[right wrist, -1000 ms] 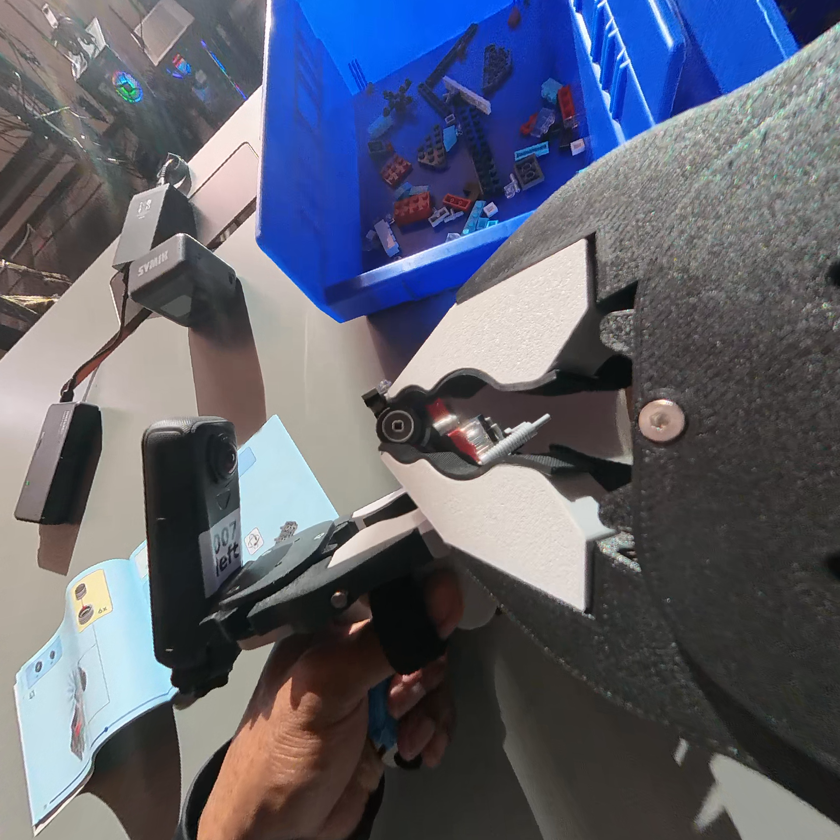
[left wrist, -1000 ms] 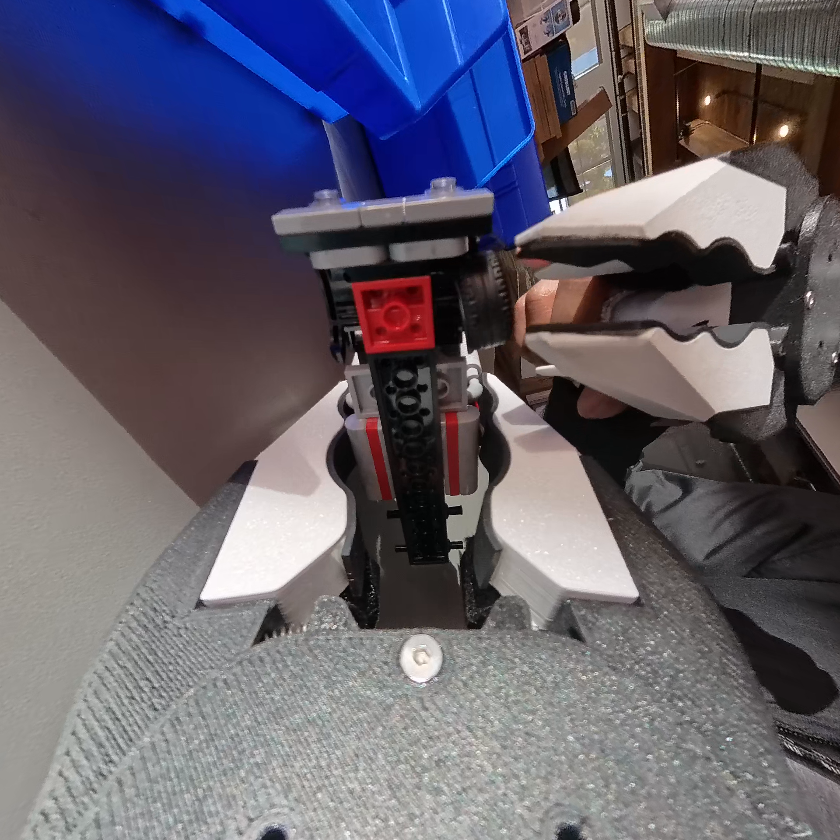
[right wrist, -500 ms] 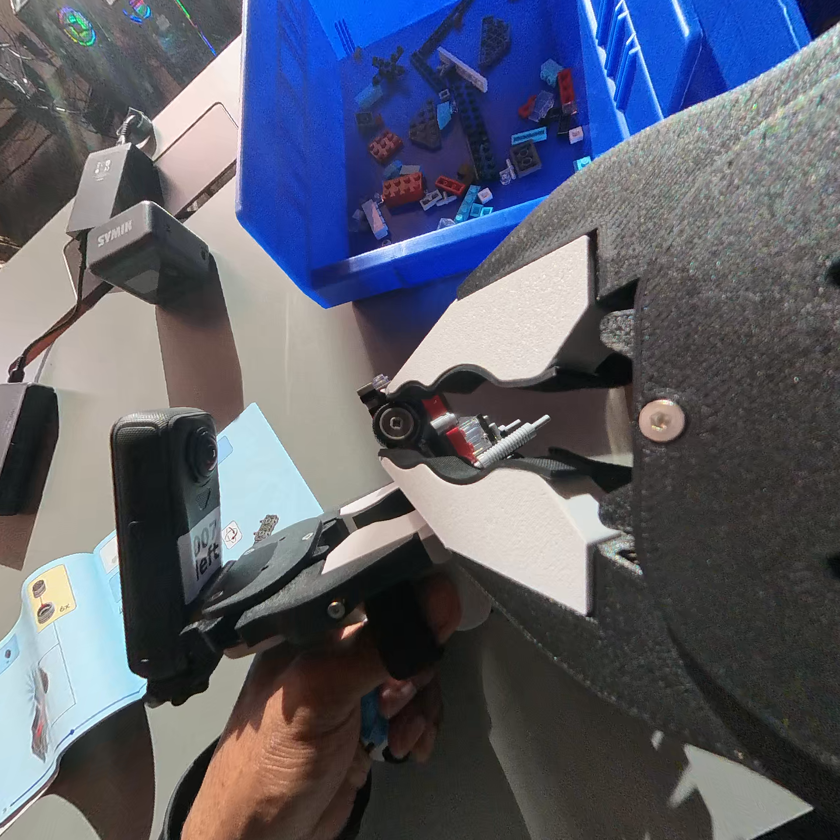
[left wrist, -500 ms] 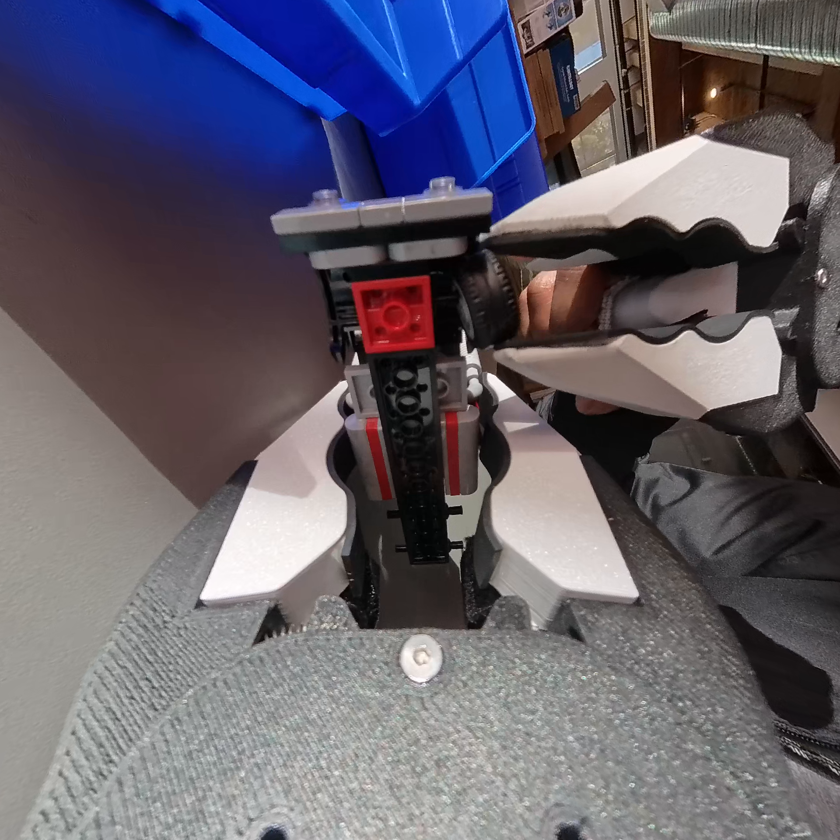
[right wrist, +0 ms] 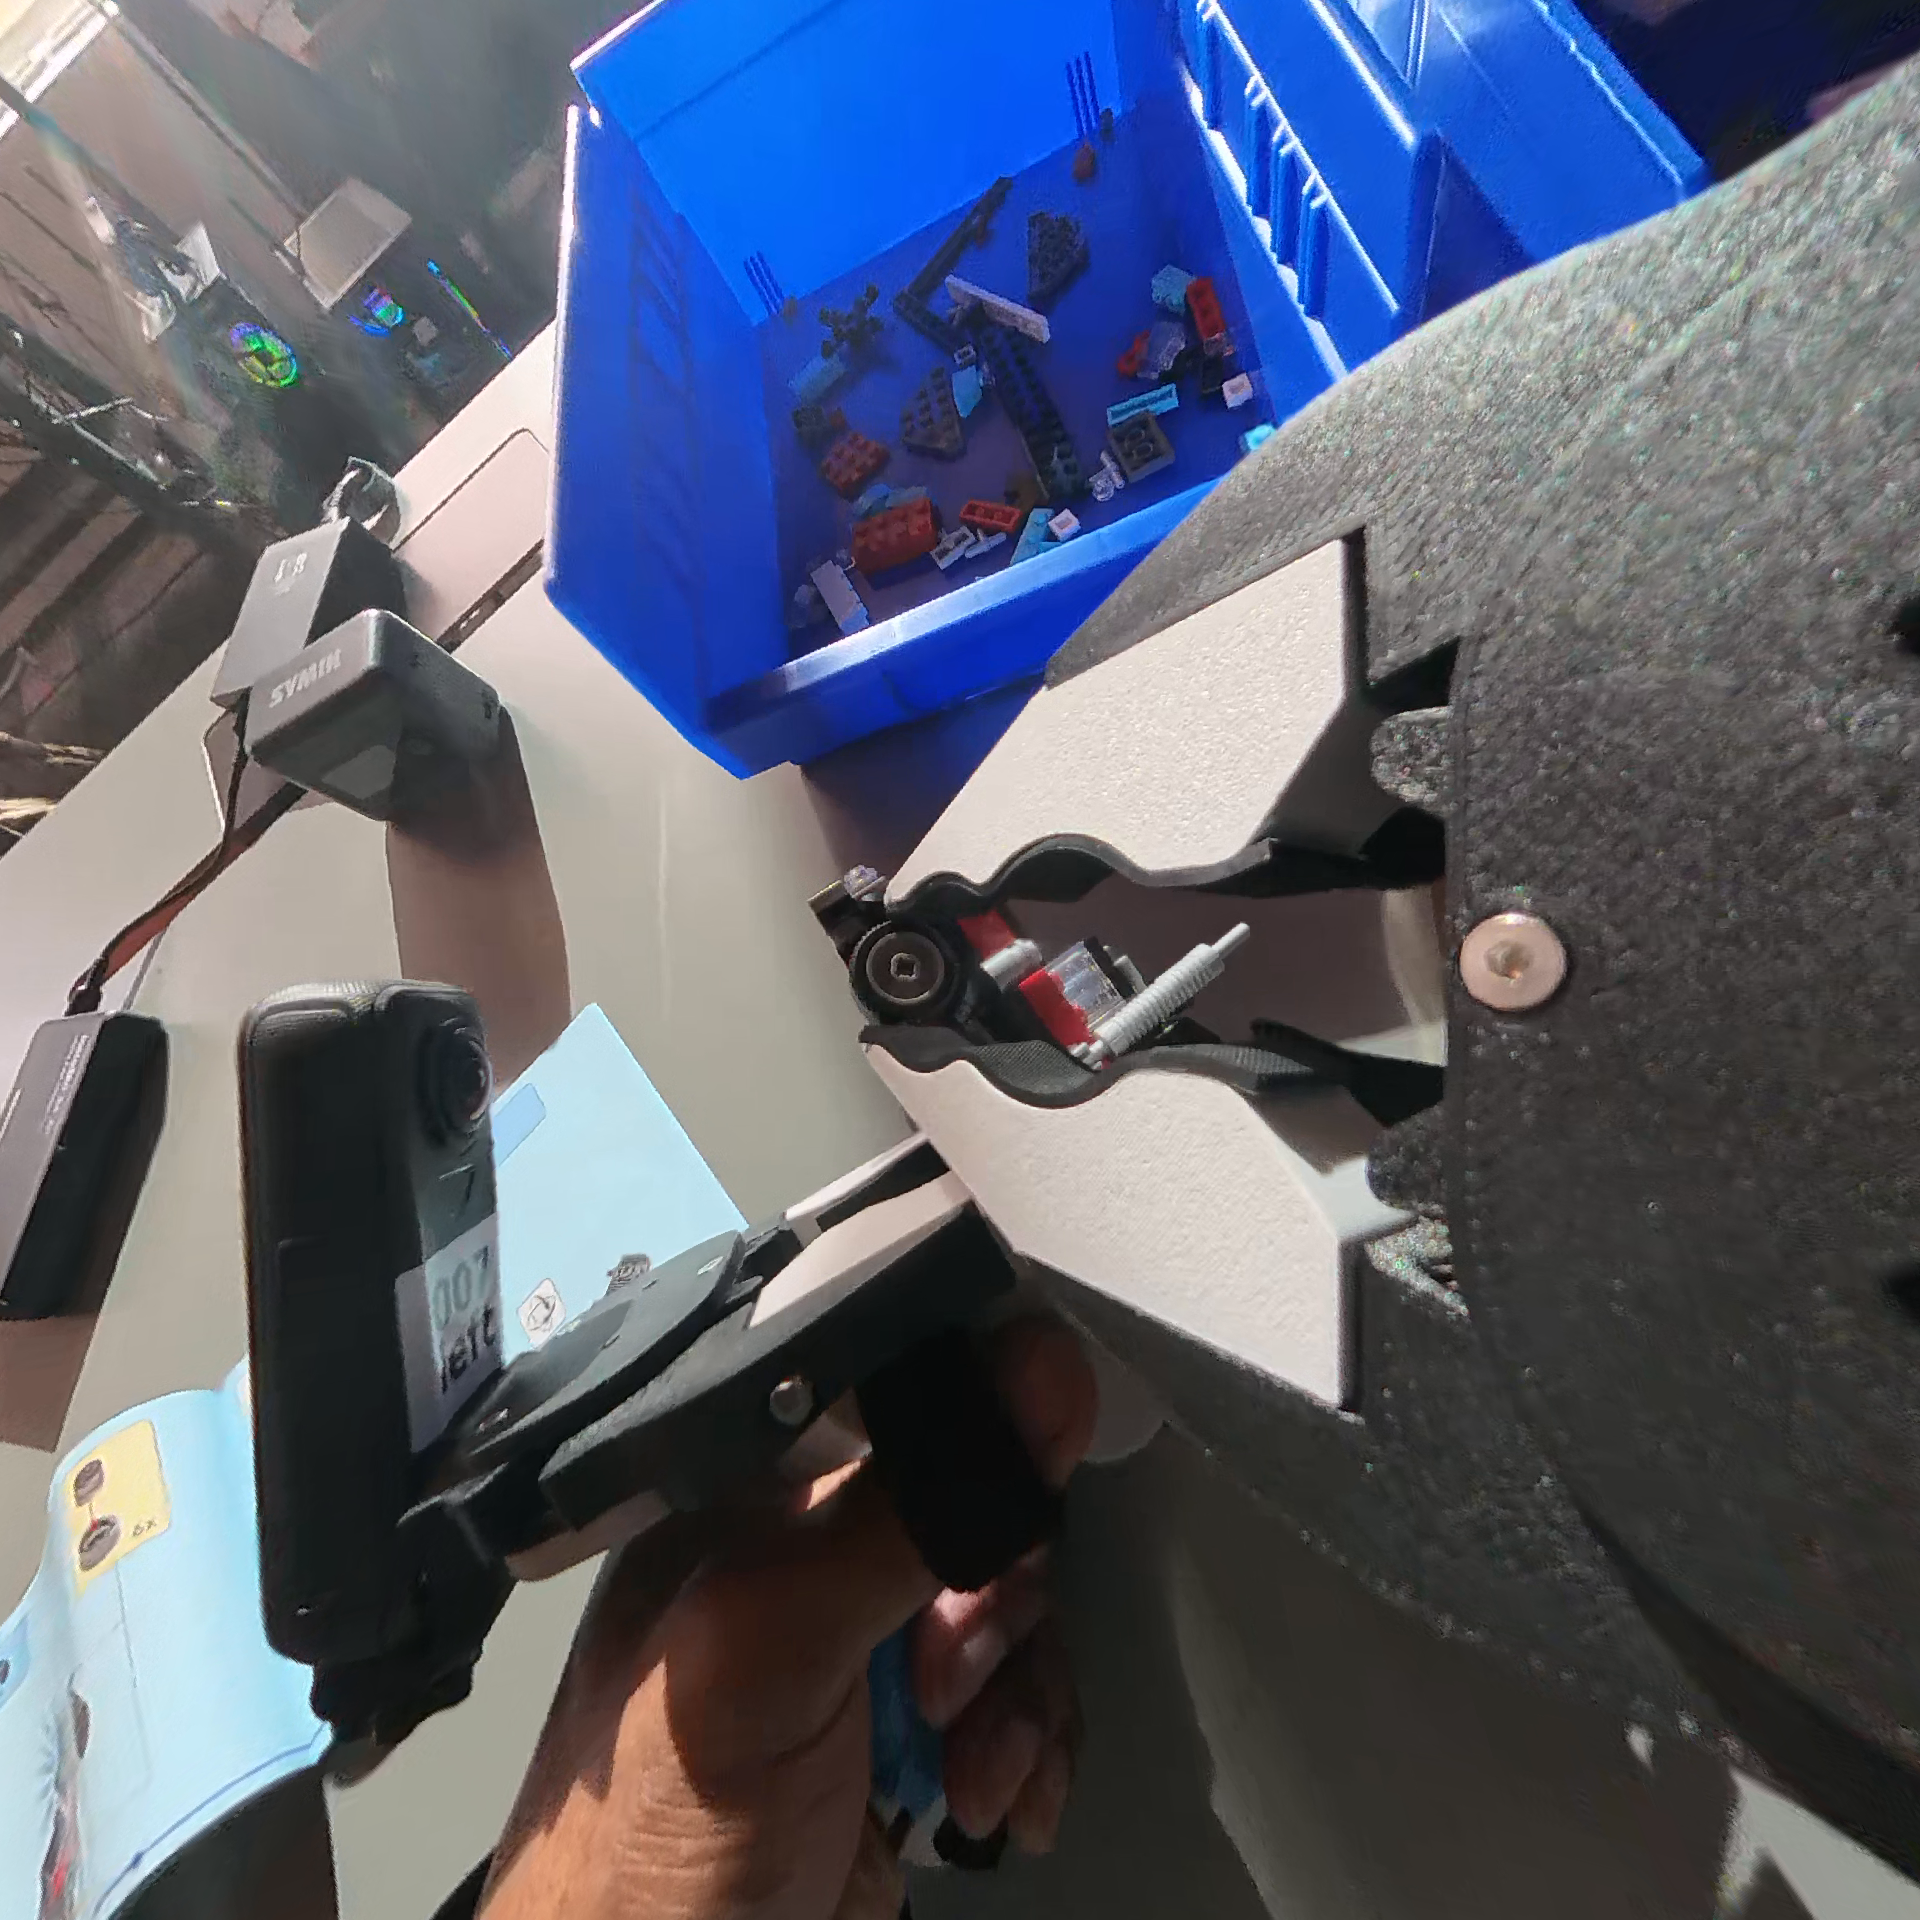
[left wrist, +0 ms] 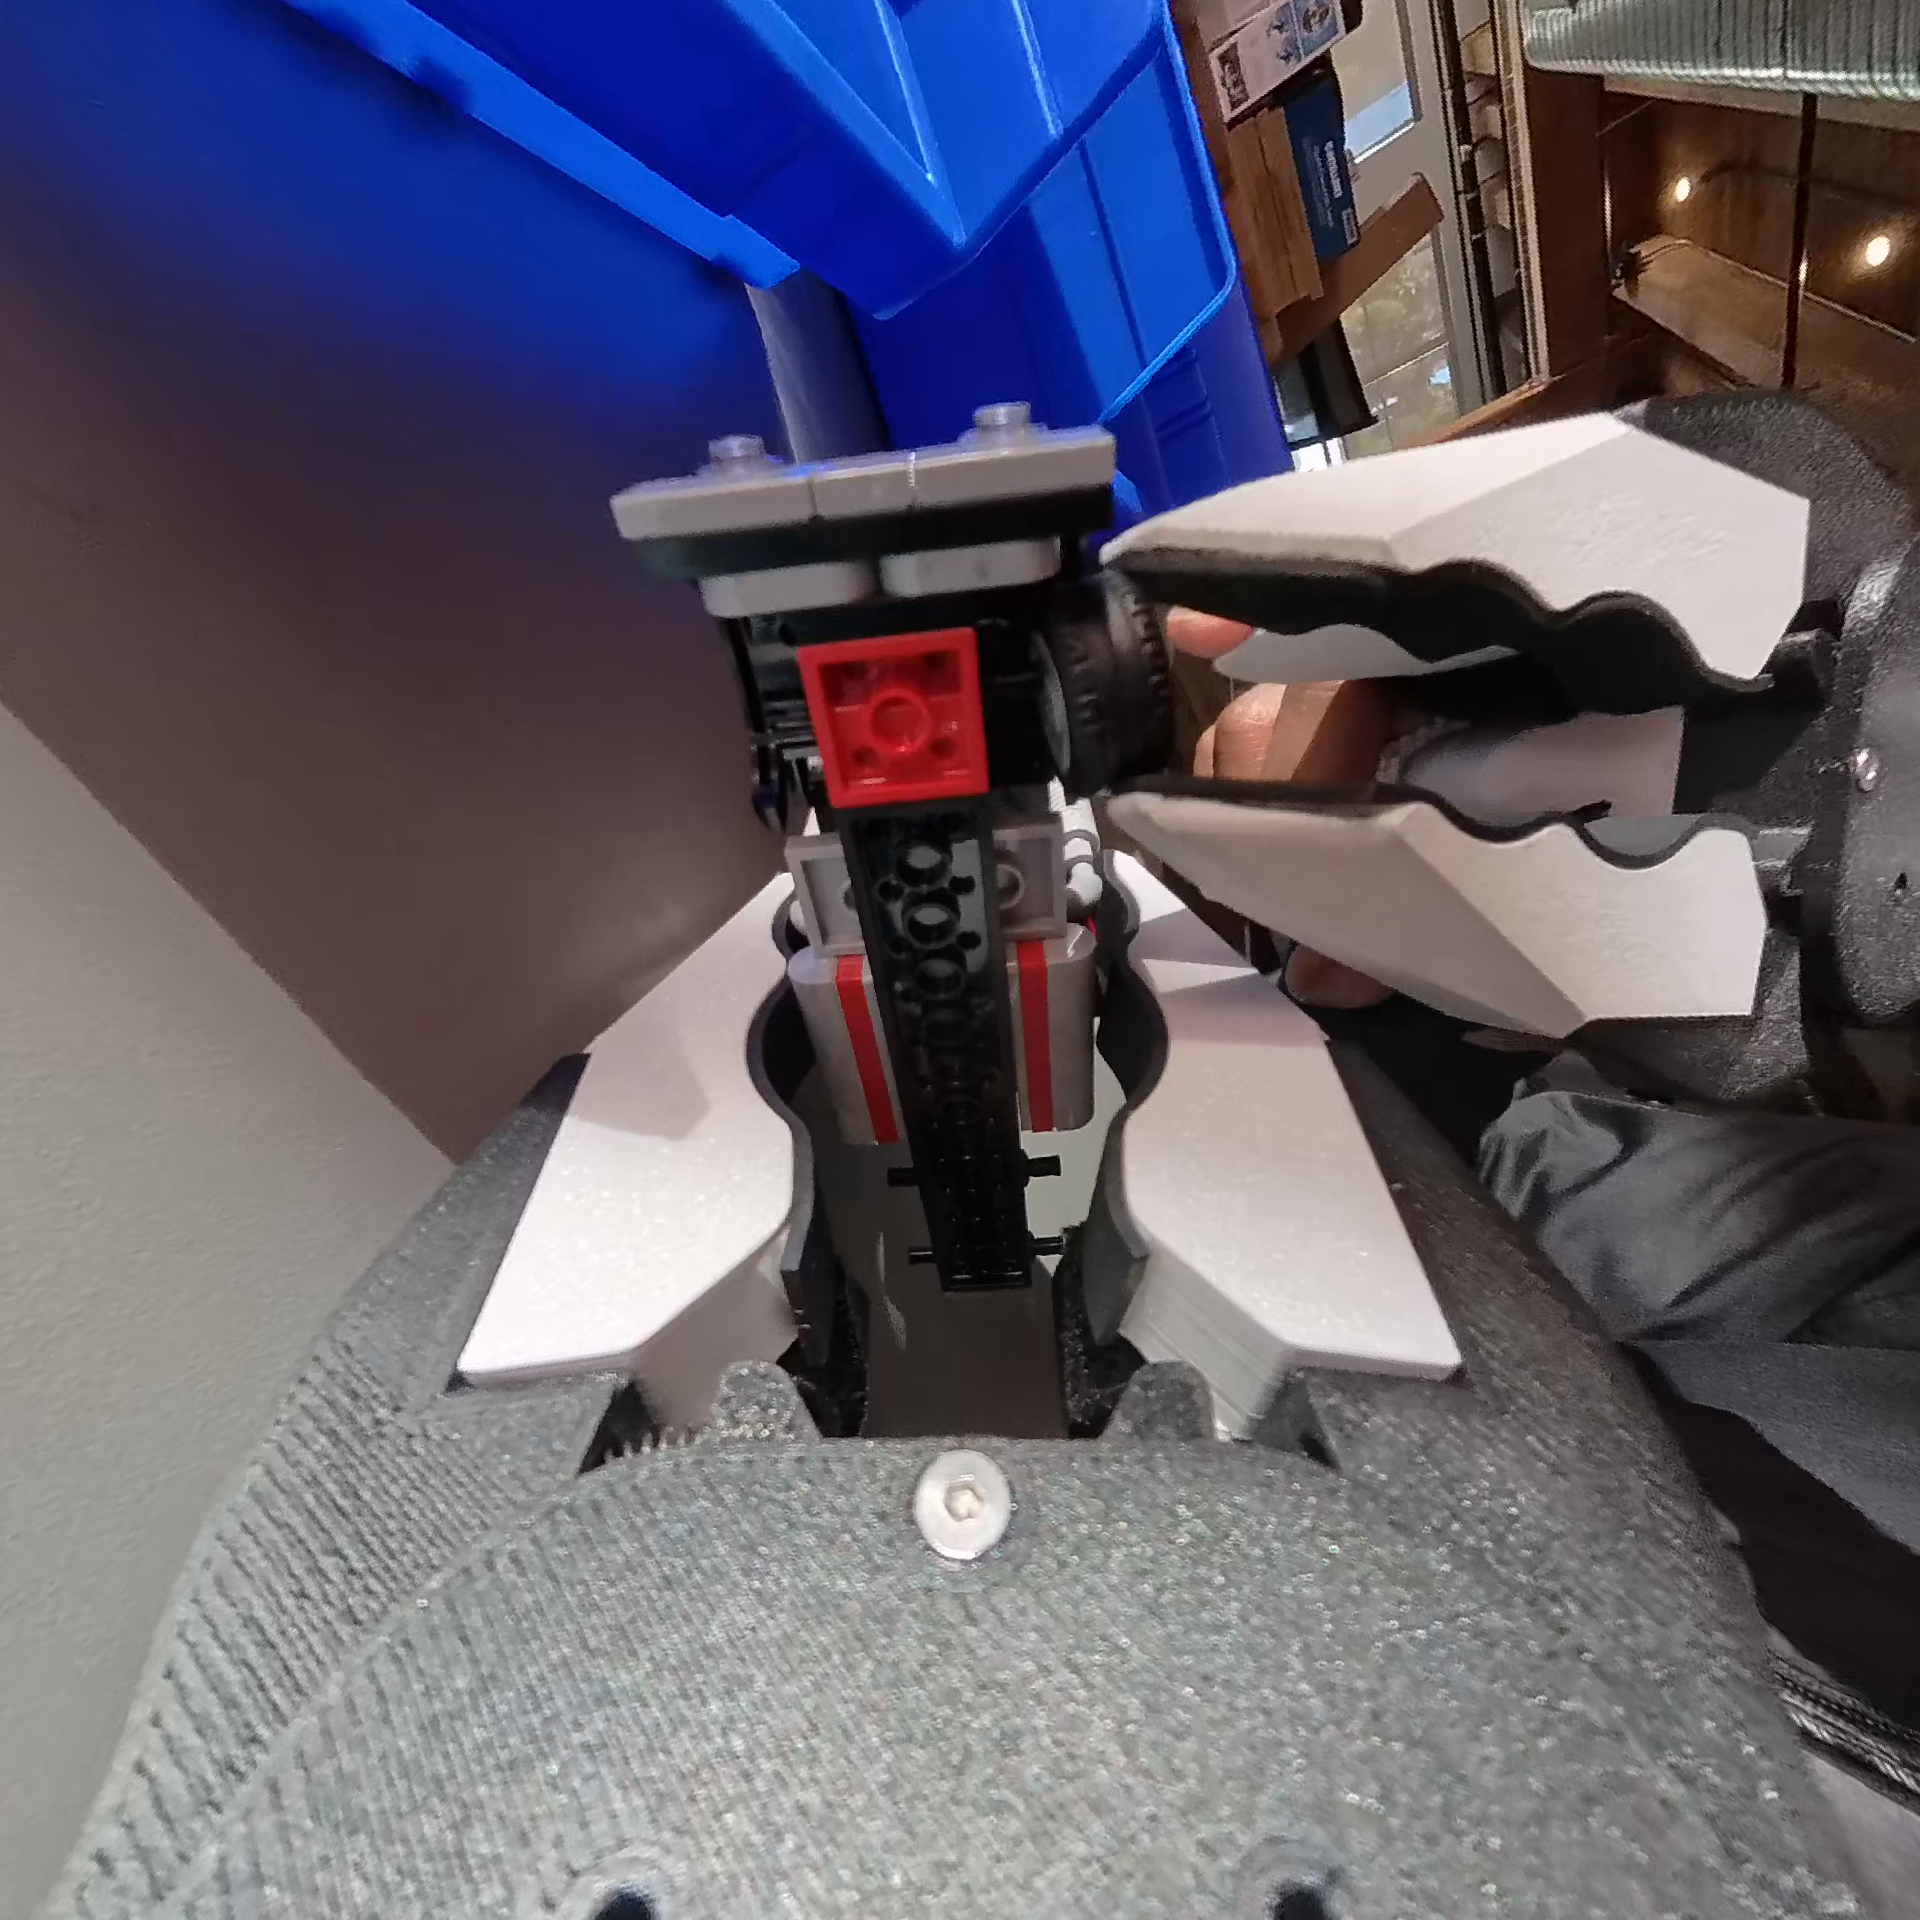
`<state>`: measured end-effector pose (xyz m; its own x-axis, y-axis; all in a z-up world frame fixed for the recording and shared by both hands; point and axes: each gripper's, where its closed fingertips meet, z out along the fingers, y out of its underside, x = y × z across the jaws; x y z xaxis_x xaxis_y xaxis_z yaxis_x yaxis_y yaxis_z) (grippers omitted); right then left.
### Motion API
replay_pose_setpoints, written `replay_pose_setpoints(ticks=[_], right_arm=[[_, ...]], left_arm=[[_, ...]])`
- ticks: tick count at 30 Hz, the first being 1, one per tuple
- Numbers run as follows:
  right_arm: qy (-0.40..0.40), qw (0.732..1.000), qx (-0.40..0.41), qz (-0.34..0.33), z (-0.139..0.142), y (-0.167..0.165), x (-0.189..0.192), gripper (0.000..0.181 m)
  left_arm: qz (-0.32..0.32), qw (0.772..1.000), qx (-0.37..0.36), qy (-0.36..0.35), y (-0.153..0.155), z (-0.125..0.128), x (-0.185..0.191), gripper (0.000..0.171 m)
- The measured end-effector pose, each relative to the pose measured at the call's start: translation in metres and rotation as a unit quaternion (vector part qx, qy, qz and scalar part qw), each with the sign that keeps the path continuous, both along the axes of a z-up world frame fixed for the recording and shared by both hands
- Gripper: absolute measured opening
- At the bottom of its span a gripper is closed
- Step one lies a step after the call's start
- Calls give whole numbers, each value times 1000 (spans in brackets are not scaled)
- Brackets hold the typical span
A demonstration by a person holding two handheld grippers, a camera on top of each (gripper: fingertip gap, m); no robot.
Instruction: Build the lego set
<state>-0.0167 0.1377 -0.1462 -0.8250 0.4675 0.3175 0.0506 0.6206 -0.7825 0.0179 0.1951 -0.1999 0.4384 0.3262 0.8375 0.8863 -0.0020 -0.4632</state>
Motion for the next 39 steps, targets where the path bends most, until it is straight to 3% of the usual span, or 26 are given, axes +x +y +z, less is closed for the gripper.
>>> replay_pose_setpoints(ticks=[15,30,39], right_arm=[[-20,996,-70,-56,1,1,0,22],[44,996,25,-72,0,-1,-3,22],[17,994,-62,-91,3,-2,-4,21]], left_arm=[[35,998,-46,40,-4,-4,-6,55],[57,992,-91,70,-9,-8,-11,54],[54,994,-70,57,-8,-5,-11,54]])
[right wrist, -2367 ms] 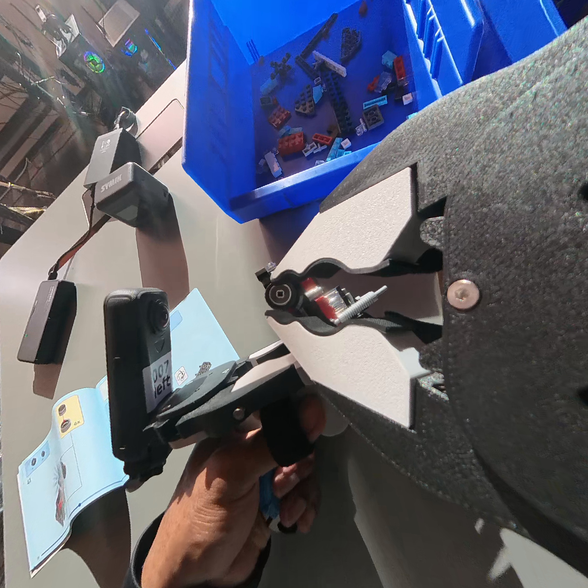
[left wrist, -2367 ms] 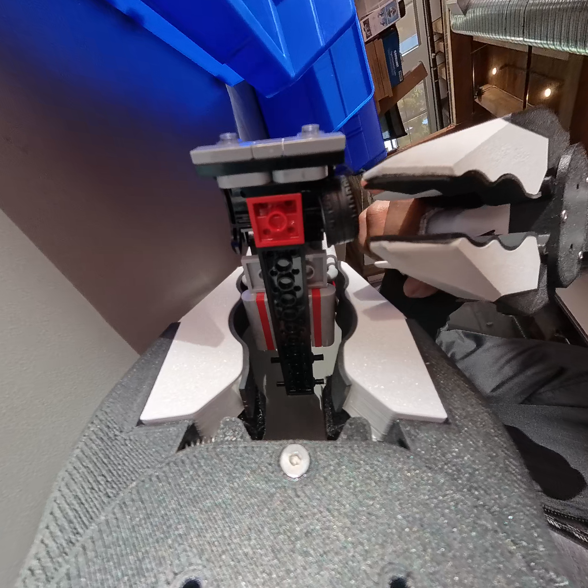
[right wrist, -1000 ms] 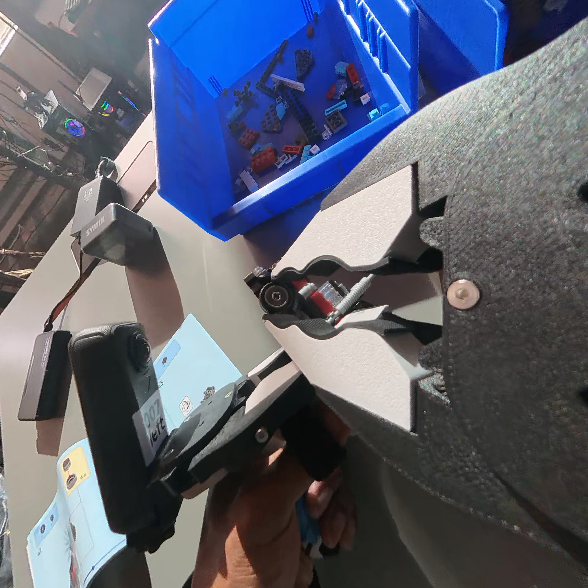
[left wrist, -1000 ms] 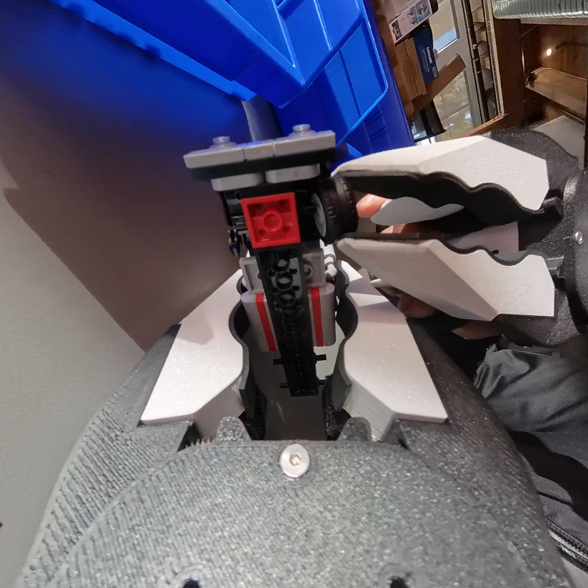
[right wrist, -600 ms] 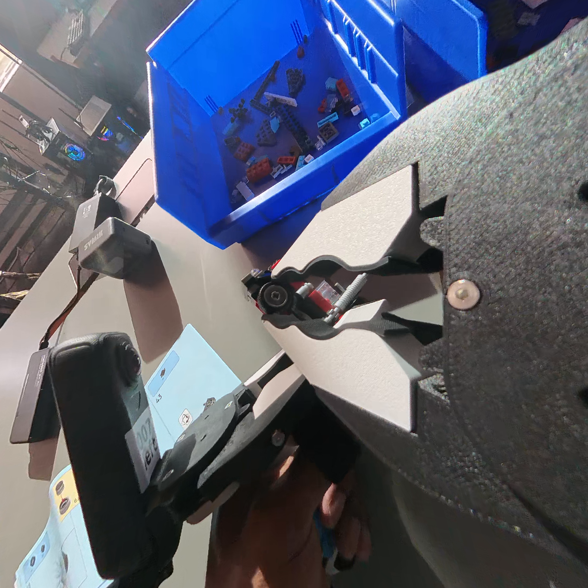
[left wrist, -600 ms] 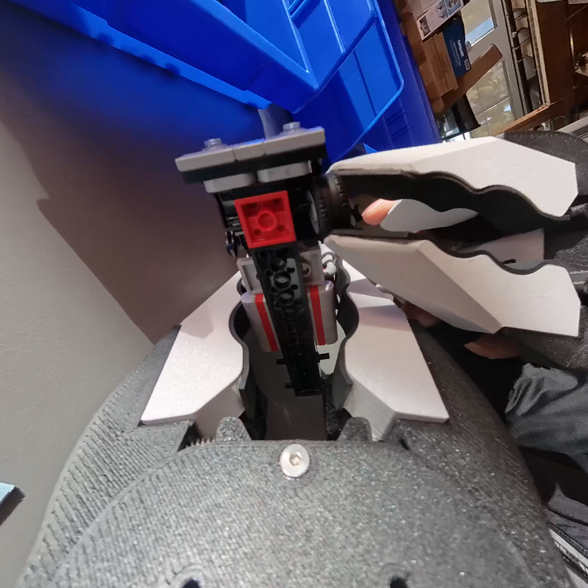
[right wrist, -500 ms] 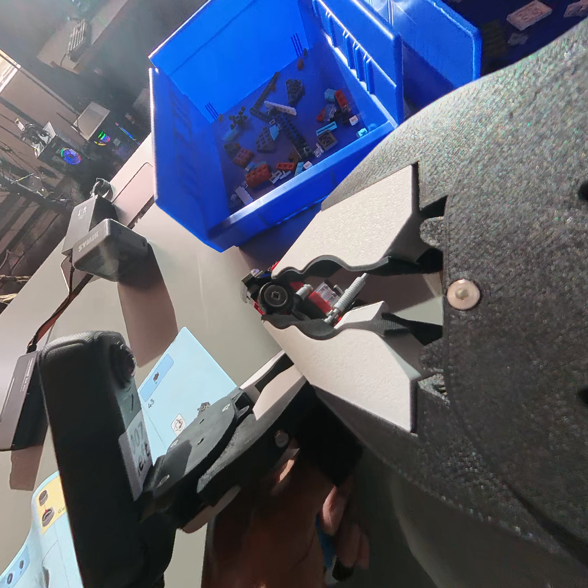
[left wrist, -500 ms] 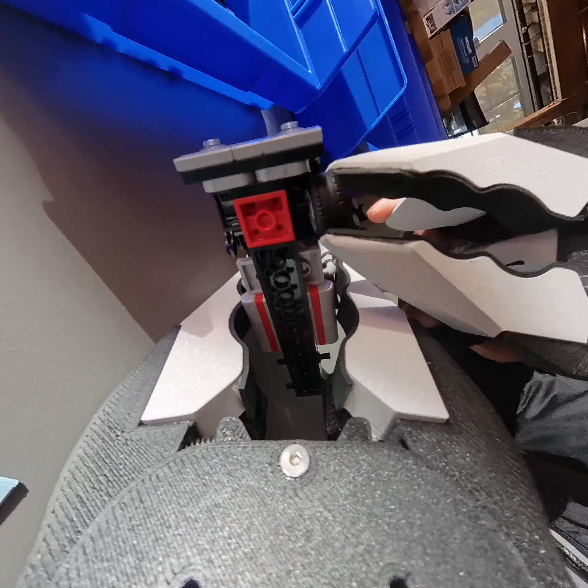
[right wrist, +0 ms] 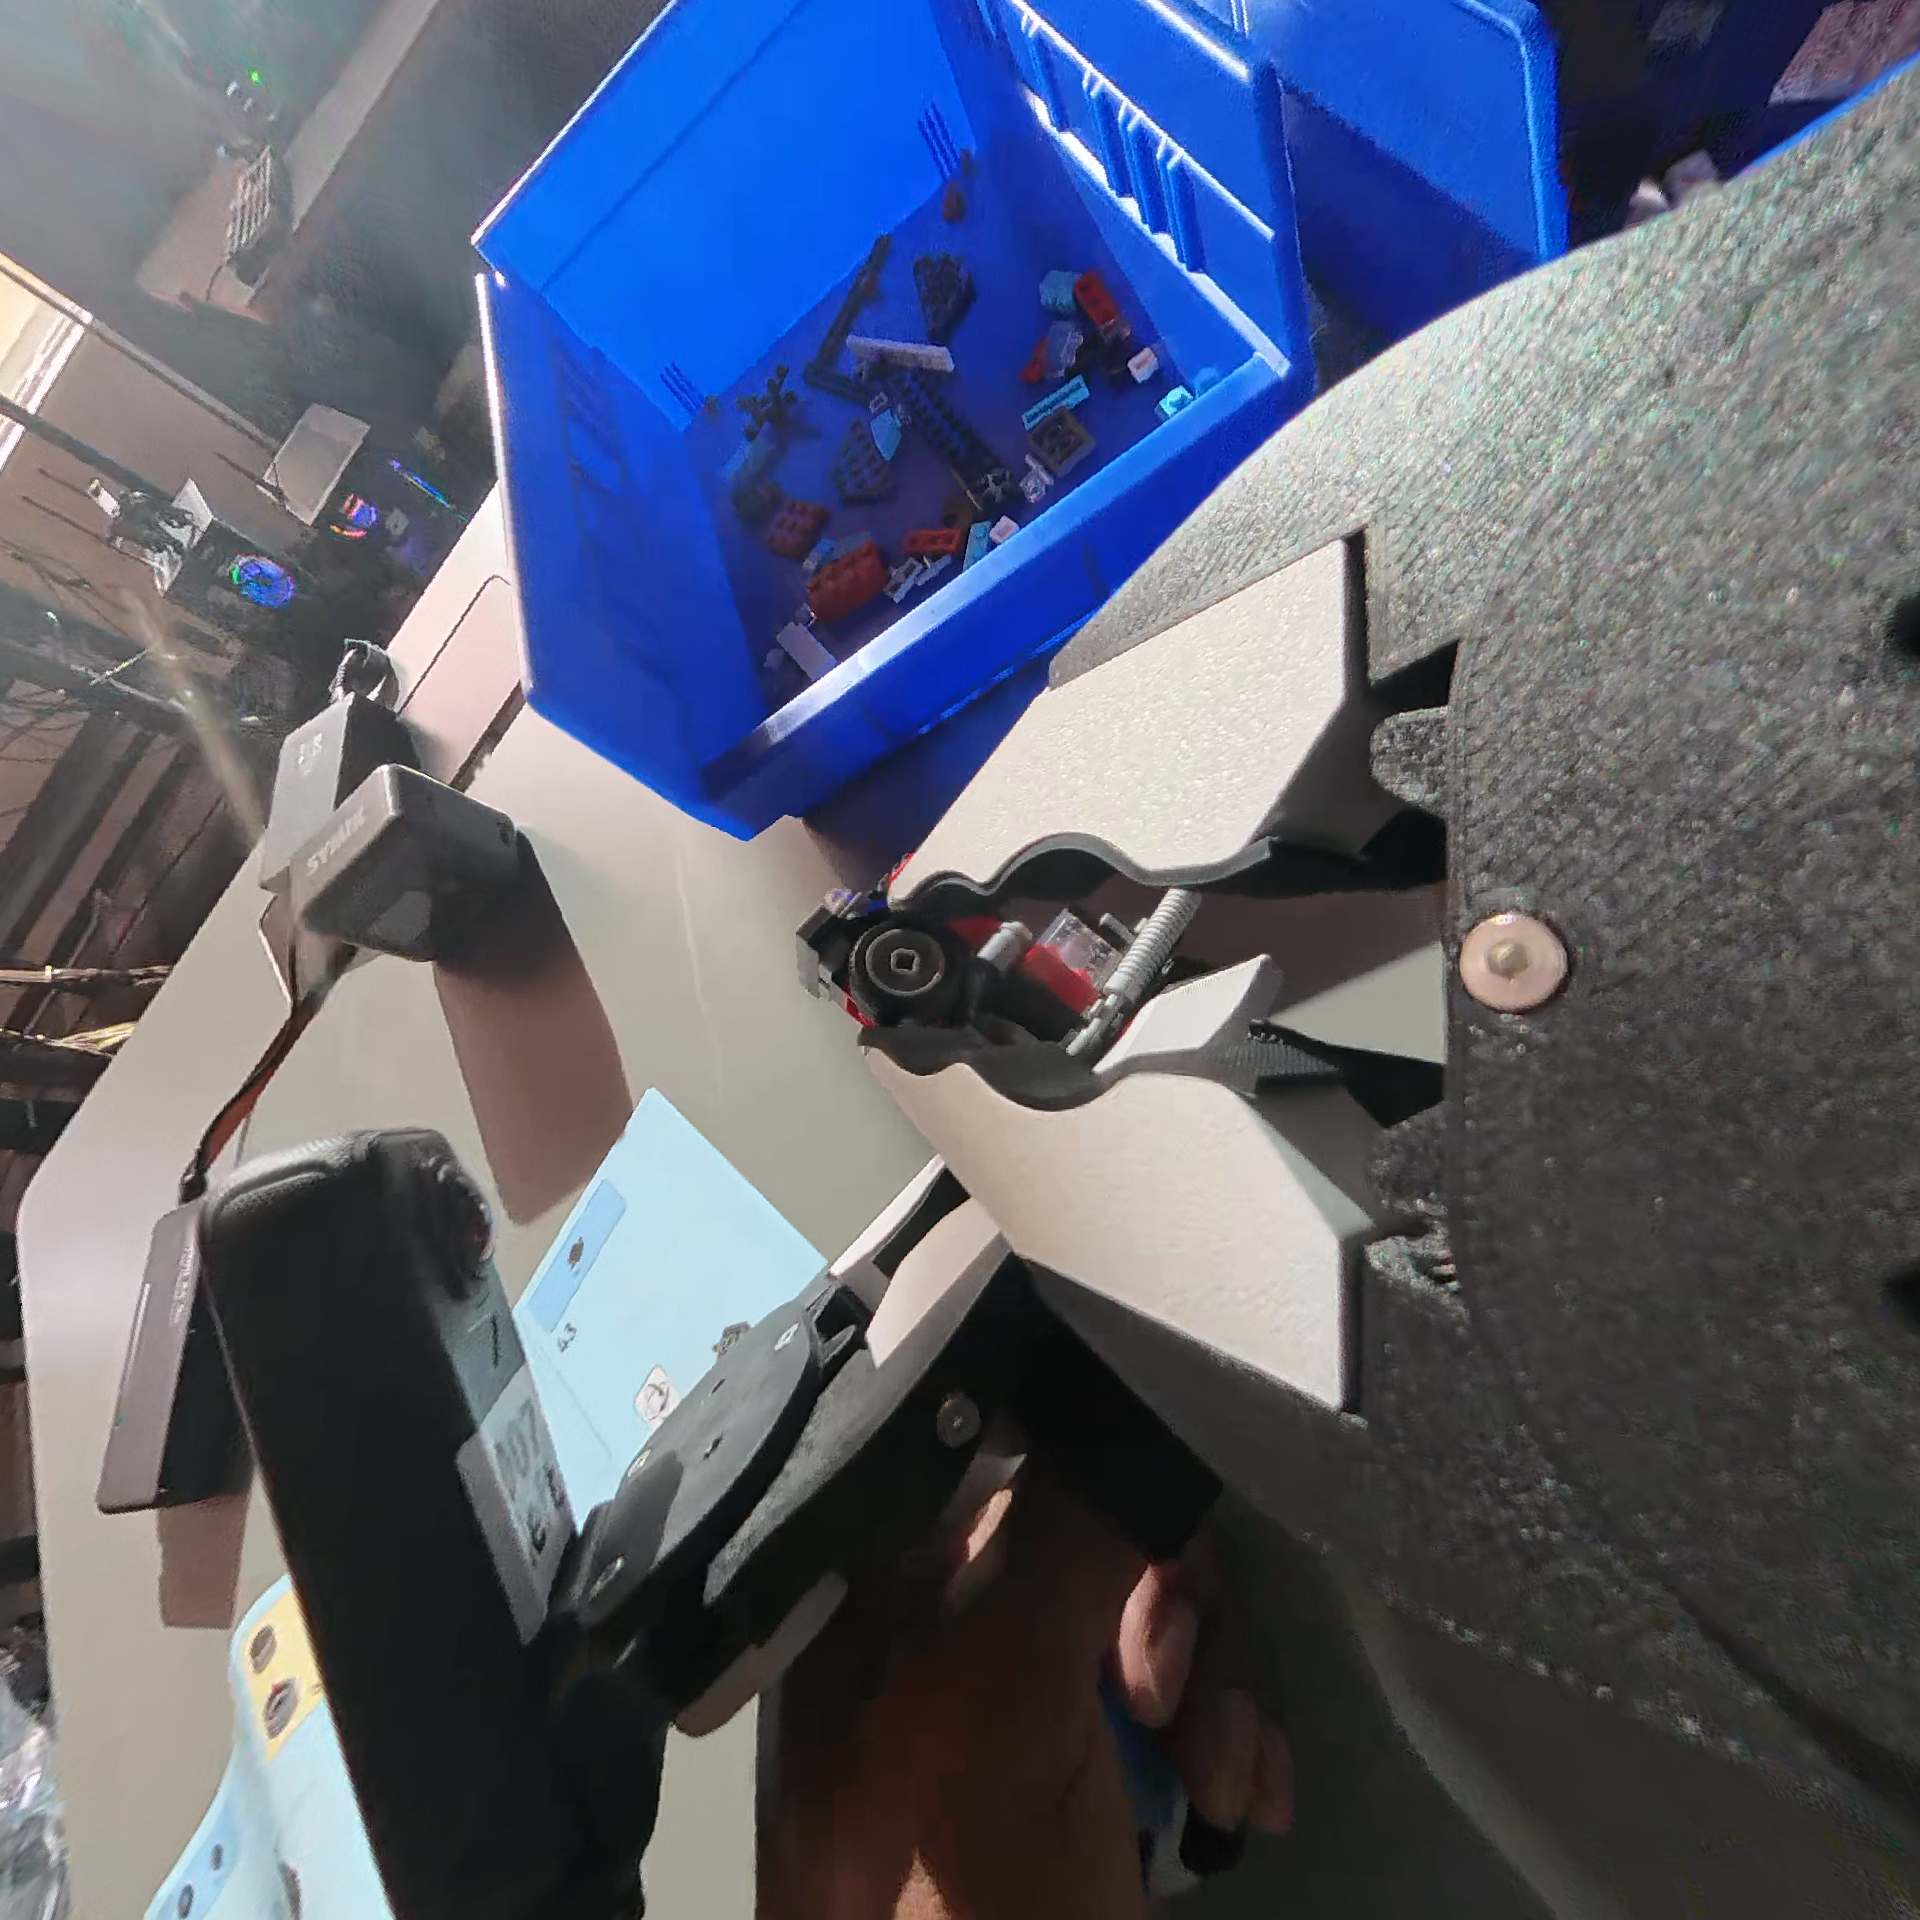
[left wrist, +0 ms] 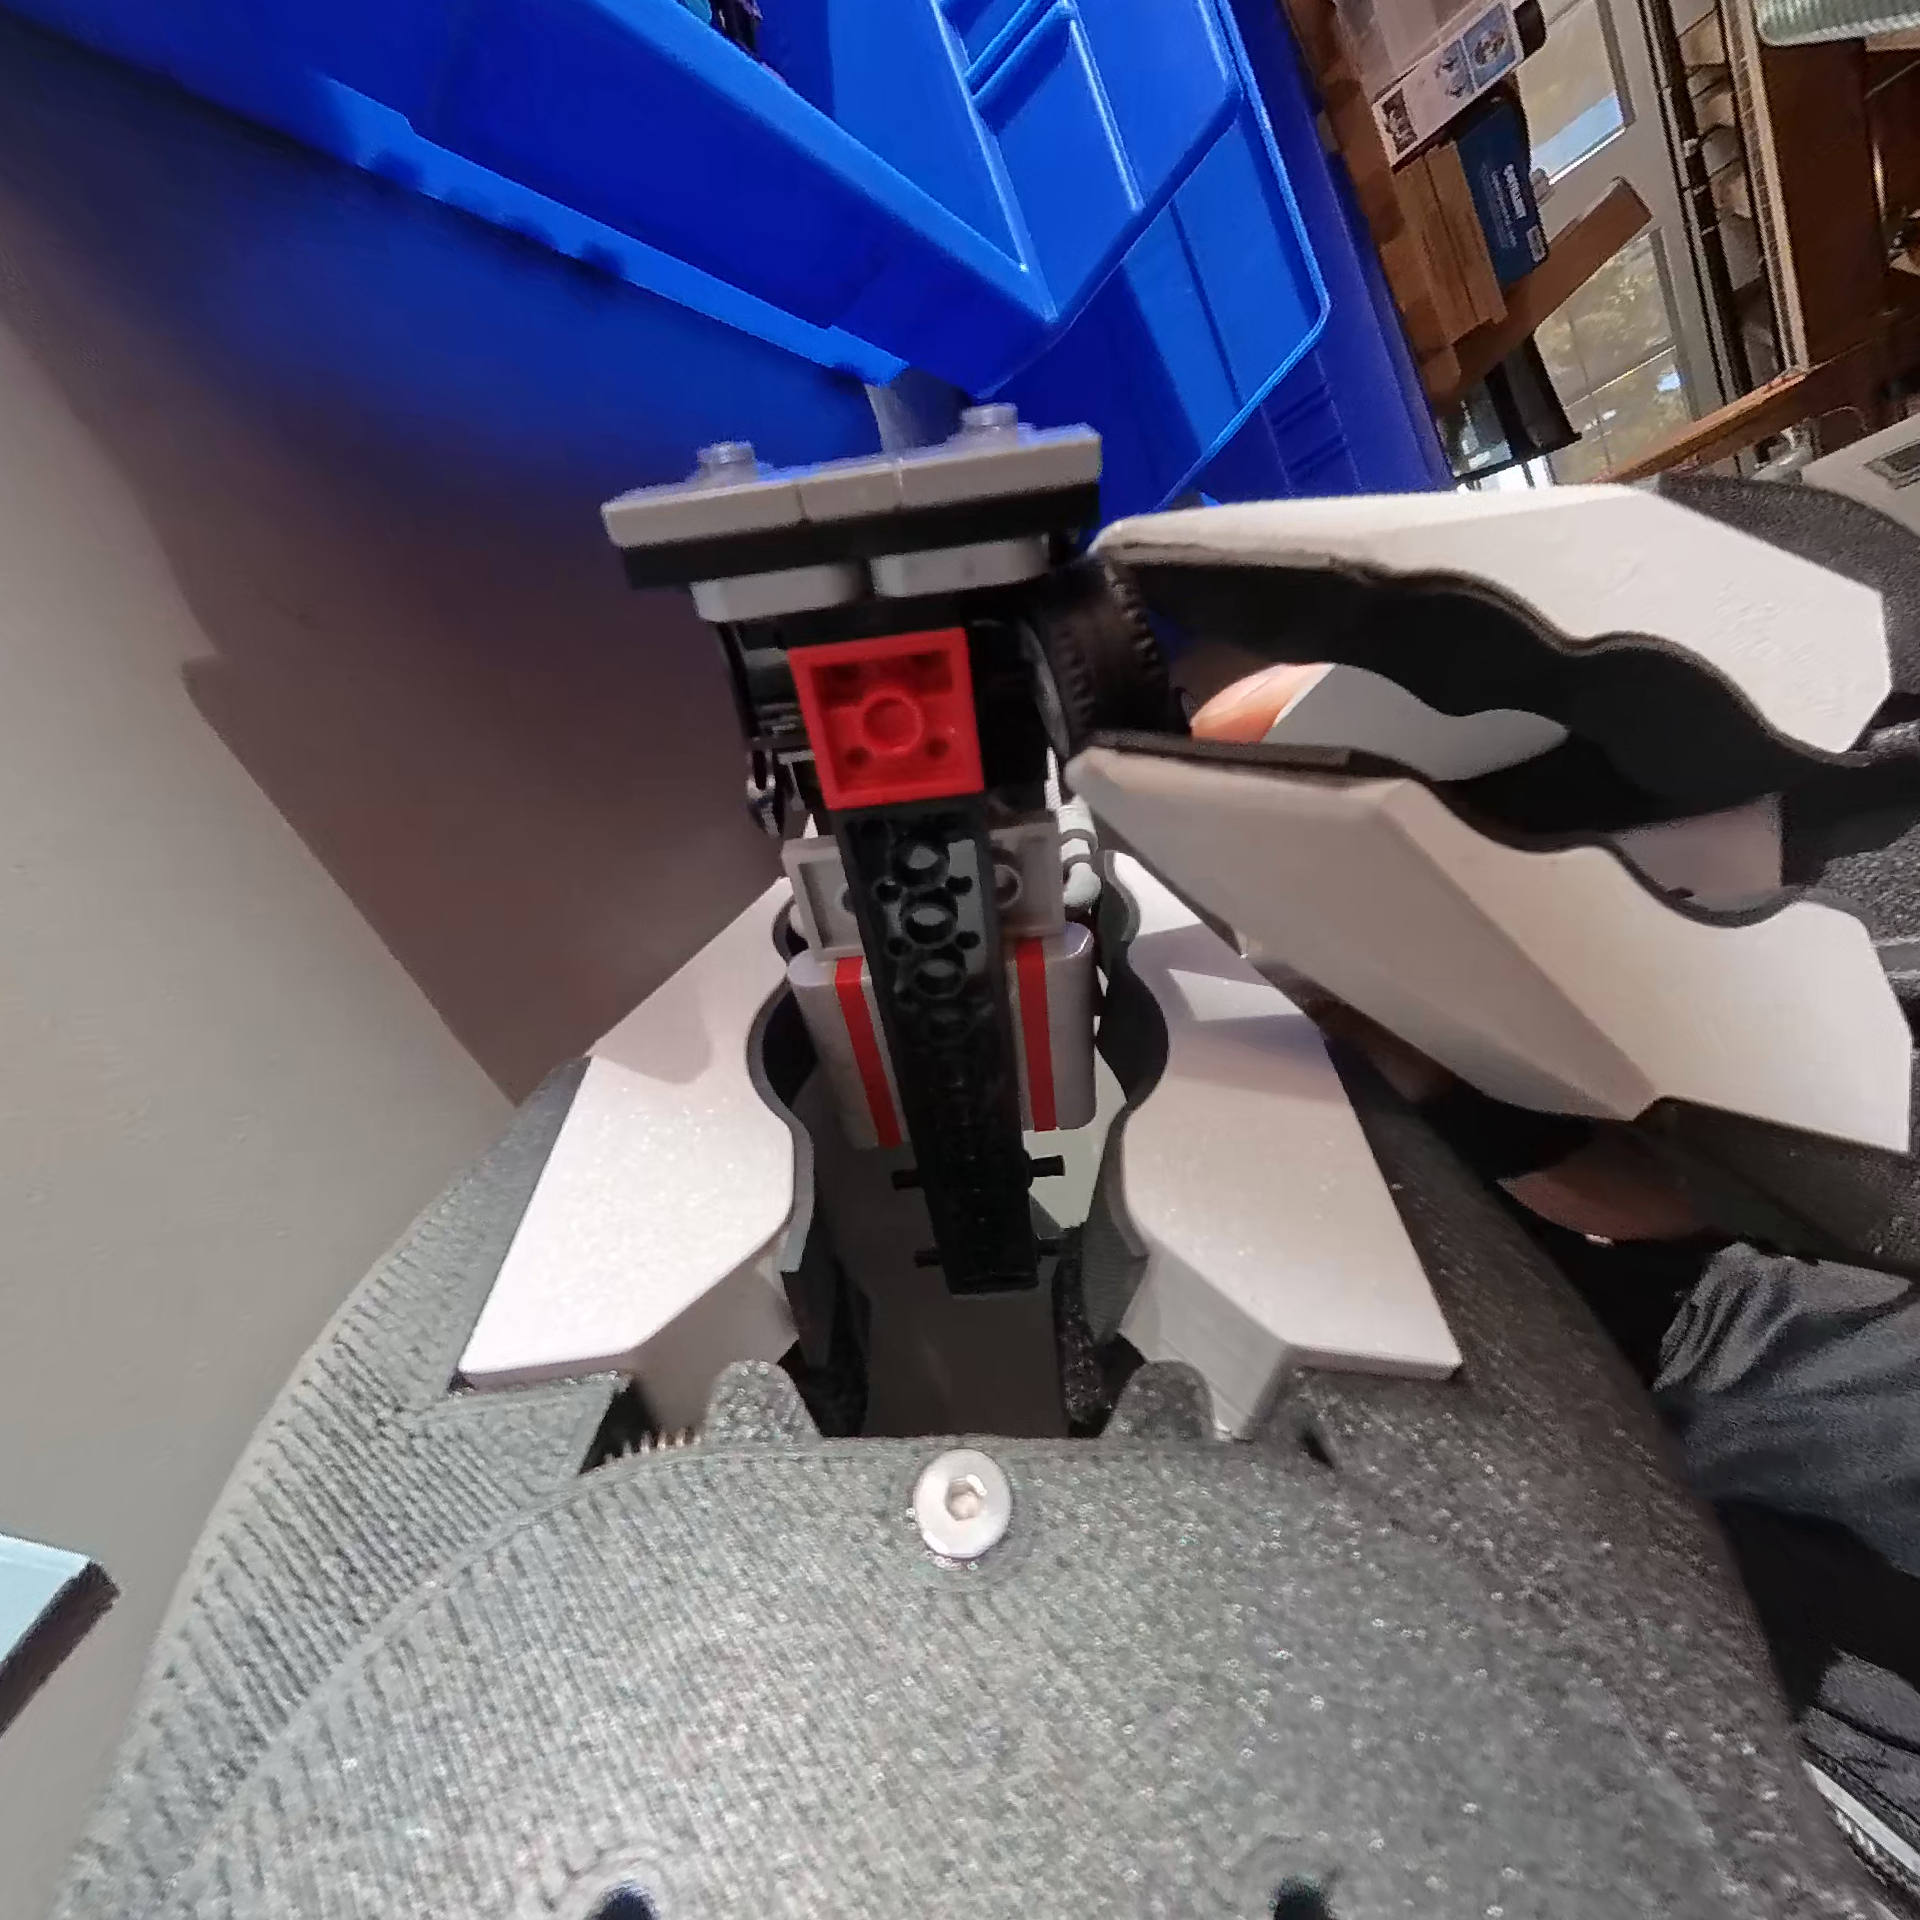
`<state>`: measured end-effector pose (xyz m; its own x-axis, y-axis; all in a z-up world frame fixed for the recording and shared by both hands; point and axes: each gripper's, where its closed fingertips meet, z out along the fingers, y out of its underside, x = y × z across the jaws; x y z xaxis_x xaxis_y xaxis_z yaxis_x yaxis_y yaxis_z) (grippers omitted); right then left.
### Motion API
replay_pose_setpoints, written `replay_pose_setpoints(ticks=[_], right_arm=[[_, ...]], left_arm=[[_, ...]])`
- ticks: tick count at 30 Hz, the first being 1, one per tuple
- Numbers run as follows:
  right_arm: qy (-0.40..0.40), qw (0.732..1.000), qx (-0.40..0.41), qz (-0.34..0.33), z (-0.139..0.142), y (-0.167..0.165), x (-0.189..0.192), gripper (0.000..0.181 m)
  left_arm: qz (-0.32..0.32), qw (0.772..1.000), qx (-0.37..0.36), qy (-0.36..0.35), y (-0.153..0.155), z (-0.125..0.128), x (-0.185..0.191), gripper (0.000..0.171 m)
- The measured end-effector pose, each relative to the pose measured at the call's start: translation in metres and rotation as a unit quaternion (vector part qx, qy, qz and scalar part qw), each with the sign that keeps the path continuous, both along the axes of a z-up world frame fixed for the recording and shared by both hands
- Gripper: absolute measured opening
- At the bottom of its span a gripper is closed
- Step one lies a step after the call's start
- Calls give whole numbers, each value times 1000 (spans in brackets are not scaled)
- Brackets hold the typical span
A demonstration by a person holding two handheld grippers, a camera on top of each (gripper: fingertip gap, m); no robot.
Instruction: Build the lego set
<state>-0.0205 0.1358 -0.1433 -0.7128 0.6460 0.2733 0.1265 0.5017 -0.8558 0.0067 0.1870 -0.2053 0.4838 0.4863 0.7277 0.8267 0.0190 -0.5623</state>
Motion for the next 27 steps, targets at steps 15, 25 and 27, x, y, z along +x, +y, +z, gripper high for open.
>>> replay_pose_setpoints(ticks=[15,25,27], right_arm=[[33,999,12,-7,0,1,-1,21],[36,999,28,-16,-2,2,0,21],[28,999,24,-13,-2,1,0,21]], left_arm=[[4,1000,-18,11,-1,-2,0,54],[5,1000,-26,13,-1,-3,0,53],[5,1000,-24,12,-1,-3,0,54]])
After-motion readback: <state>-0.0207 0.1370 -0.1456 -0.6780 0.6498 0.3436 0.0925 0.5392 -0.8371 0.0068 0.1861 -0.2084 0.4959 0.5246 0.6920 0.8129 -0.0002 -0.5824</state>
